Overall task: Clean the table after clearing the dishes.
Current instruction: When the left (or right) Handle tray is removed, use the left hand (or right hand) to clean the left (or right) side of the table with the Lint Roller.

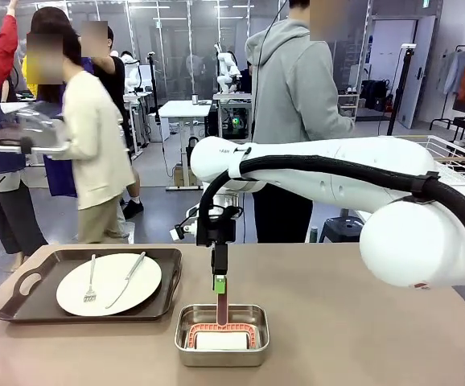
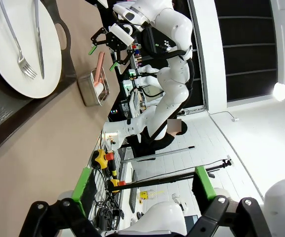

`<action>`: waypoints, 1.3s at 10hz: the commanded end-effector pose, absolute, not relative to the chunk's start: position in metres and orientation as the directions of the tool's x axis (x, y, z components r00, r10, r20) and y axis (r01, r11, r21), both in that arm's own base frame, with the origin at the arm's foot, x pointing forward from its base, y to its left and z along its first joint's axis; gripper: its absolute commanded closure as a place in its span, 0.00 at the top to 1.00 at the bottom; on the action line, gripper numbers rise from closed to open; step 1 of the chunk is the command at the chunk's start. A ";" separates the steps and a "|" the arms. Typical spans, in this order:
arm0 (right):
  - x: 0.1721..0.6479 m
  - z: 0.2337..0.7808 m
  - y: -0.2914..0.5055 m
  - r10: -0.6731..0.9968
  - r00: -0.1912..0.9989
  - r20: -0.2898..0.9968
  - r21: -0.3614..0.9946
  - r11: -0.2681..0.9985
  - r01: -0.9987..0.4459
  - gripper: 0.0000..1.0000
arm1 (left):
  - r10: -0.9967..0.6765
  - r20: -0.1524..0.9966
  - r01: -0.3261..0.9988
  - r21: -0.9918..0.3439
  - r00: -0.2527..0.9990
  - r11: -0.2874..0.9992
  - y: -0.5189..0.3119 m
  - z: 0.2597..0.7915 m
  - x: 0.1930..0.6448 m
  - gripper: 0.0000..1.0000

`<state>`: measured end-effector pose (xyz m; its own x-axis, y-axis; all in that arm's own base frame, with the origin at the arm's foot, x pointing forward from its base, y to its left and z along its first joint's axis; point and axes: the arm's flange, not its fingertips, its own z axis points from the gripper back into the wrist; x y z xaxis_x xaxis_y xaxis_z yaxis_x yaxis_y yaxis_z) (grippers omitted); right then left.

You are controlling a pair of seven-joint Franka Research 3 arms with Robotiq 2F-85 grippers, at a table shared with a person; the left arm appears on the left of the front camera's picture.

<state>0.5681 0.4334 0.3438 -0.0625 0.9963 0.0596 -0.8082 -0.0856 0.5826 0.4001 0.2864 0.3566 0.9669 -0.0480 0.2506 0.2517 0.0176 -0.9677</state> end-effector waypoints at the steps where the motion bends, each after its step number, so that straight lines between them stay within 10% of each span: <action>1: 0.584 0.351 0.442 0.997 -0.060 0.037 0.624 -0.070 -0.778 1.00 | -0.040 0.260 0.261 -0.965 0.965 0.011 0.290 0.358 0.397 1.00; 10: 0.584 0.340 0.446 0.997 -0.068 0.024 0.687 -0.066 -0.724 1.00 | -0.040 0.260 0.261 -0.965 0.965 0.011 0.290 0.358 0.397 1.00; 13: 0.582 0.344 0.447 0.996 -0.085 0.005 0.687 -0.065 -0.724 0.18 | -0.040 0.260 0.261 -0.965 0.965 0.011 0.290 0.358 0.397 1.00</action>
